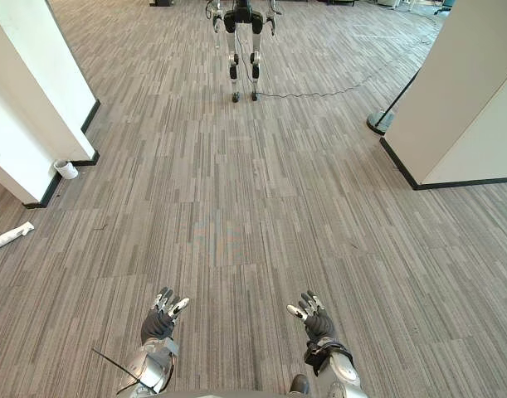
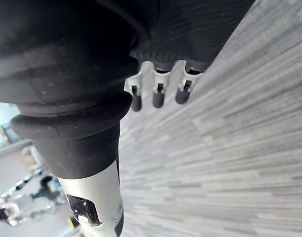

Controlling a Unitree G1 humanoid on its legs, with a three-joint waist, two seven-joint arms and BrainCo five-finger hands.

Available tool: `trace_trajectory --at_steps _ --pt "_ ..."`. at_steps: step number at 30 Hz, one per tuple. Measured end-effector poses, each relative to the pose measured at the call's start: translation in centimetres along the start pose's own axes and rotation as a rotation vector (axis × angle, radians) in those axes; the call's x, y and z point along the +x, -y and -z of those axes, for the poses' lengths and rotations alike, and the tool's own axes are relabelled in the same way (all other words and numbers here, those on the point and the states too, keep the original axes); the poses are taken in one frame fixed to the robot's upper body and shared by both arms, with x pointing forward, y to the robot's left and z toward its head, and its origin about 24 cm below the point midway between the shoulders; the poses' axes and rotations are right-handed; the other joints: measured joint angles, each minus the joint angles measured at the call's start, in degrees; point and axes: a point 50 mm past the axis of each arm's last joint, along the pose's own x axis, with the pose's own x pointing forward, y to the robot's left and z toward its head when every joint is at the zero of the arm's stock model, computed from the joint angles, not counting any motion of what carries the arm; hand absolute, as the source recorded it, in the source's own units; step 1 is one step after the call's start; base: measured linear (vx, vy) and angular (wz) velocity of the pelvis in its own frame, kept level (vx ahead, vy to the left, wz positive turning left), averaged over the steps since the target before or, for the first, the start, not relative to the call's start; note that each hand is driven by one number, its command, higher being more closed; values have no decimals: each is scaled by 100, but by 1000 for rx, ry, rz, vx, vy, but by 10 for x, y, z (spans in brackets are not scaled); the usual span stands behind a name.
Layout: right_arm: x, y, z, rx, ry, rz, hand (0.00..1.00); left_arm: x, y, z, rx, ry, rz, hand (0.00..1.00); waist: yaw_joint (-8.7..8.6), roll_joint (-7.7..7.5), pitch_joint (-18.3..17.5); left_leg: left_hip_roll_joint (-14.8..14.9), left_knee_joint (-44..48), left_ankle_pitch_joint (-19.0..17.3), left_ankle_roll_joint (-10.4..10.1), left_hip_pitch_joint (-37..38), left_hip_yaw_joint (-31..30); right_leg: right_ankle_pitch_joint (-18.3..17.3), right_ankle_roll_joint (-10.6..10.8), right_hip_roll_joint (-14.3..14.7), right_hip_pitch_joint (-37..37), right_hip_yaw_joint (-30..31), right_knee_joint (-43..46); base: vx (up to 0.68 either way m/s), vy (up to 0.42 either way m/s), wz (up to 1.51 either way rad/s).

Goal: Organize washtable

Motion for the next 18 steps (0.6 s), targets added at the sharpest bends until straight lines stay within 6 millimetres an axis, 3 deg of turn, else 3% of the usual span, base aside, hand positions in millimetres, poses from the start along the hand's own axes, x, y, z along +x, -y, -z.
trace_trajectory --at_steps 6,13,15,18 --pt "-8 20 23 24 -90 137 0 -5 -16 21 32 -91 -66 0 -1 16 20 0 -38 0 0 112 63 -2 -1 -2 91 -12 0 0 0 -1" --pt "-11 30 29 65 -100 250 0 -11 -29 34 86 -153 -121 0 8 21 79 -1 -51 -21 13 84 307 -42 -43 -33 -27 81 52 -65 -23 -11" --pt "-9 31 25 76 -73 266 0 -9 -27 32 86 -148 -116 0 10 9 106 -9 2 -107 69 -19 348 -137 -17 -90 -170 16 189 -38 1 -7" --pt "-5 32 16 81 -31 275 0 -7 -26 30 89 -139 -108 0 2 -44 225 23 626 -484 204 -375 413 -631 -276 -433 -628 -308 1137 8 59 1"
